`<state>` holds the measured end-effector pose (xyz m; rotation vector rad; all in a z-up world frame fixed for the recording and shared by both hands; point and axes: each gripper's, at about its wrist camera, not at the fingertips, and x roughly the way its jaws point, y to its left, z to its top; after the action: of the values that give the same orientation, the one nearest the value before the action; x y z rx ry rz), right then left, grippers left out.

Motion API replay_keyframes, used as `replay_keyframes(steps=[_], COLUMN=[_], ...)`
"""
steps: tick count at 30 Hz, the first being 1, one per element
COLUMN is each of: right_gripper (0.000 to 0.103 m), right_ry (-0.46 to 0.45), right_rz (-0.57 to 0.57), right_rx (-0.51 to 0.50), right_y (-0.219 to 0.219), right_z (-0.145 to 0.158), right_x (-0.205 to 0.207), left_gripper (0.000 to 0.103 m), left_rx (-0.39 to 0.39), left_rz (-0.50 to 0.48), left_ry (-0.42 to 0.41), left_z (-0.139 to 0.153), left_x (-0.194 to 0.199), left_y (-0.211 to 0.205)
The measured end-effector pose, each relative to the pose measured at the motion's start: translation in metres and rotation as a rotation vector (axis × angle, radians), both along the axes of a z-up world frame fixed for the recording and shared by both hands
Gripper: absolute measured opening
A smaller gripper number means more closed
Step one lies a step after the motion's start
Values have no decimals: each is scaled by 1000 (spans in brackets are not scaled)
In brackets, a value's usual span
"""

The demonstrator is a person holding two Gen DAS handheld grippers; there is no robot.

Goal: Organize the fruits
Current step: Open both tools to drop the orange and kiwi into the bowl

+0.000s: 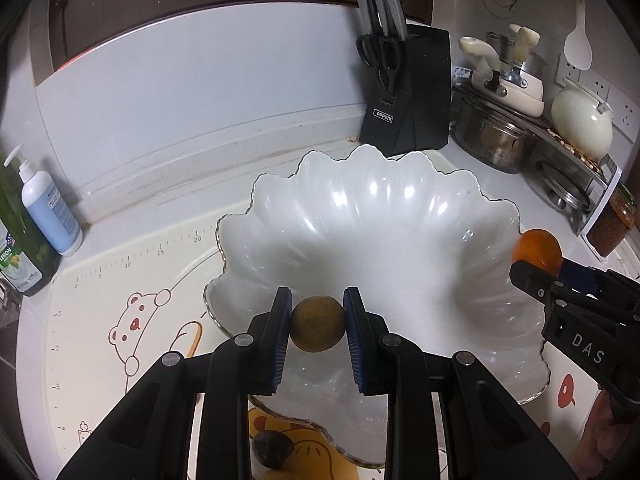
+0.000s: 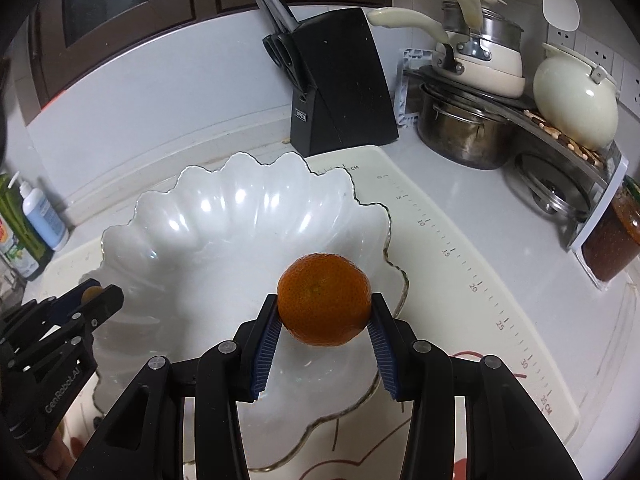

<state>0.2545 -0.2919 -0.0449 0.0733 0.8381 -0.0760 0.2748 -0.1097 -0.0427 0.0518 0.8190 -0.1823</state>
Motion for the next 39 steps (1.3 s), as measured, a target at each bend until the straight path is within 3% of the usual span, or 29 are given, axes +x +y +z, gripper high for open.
replay_keyframes(steps=[5,11,12,13,16,20,24,32,39], right_gripper=[45,47,52,64,81,81,81,81,89], right_ry=[5,14,12,6,-26,-39,-40,-54,-85], right_rz=[3,-8,-12,-19,-48,-47,-47,-54,-71], right_rx=[0,-8,-9,-14,-43,-46,-26,-13,-52], right_y=[0,0,0,0,0,1,1,4,11], right_z=[-3,-4,-4,-3,2,6,7,10,18], right_x=[1,3,3,2,-2,-4,-8,-18,-28], left_gripper=[28,37,41,46,55,63,82,88,93], left_rx=[2,27,29,31,46,55,61,84,72], left_rz=[7,22,25,29,49,65,90,114,122], left_ry=[0,10,9,6,-5,-13,-43,-82,-89], left_z=[-1,-4,-4,-3,-2,2,9,18,21], left_x=[2,4,3,3,1,-1,-7,-19,-26], left_y=[0,1,1,1,3,4,8,14,21])
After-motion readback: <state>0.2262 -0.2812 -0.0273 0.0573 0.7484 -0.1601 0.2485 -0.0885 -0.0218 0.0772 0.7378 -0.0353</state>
